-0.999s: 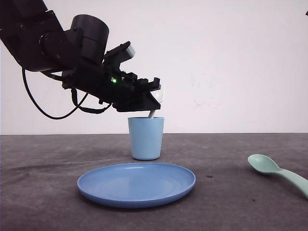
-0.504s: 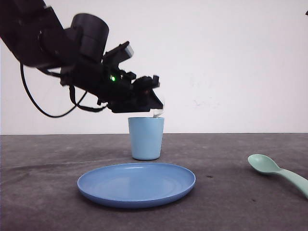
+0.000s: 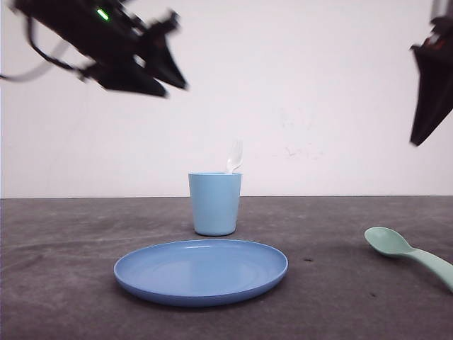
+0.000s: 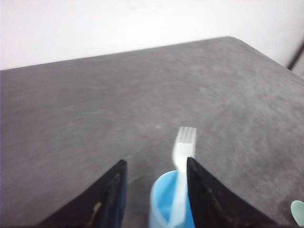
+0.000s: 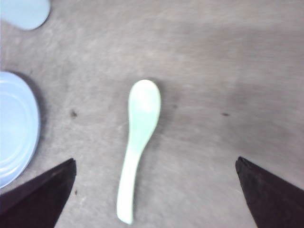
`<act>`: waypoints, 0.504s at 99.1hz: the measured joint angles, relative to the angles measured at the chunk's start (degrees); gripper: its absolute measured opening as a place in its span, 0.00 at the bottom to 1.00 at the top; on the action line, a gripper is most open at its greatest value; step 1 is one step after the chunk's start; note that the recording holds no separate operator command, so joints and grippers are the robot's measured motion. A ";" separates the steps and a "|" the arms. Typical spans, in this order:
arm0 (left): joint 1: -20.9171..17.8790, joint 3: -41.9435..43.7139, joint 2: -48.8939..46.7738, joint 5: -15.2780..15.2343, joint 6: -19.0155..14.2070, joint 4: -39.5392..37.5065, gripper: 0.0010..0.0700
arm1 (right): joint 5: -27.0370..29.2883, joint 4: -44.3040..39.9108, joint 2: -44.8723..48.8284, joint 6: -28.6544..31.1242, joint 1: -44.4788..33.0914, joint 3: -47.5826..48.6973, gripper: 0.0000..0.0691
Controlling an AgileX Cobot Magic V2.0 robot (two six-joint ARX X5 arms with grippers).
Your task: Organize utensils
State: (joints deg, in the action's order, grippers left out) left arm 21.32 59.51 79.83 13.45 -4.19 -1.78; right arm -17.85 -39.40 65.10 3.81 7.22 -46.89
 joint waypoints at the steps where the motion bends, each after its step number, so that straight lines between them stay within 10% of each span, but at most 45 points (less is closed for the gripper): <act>1: -0.31 0.00 -0.61 0.00 -0.07 0.63 0.32 | -0.04 0.31 0.35 0.02 0.13 0.00 0.98; 50: -13.75 -1.77 -22.56 -0.15 2.82 26.82 0.32 | -0.15 10.80 14.47 -0.20 6.25 0.00 0.98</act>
State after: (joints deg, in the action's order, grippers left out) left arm 7.57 57.74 57.28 13.30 -1.37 25.04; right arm -18.00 -28.60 79.57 3.62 13.47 -46.89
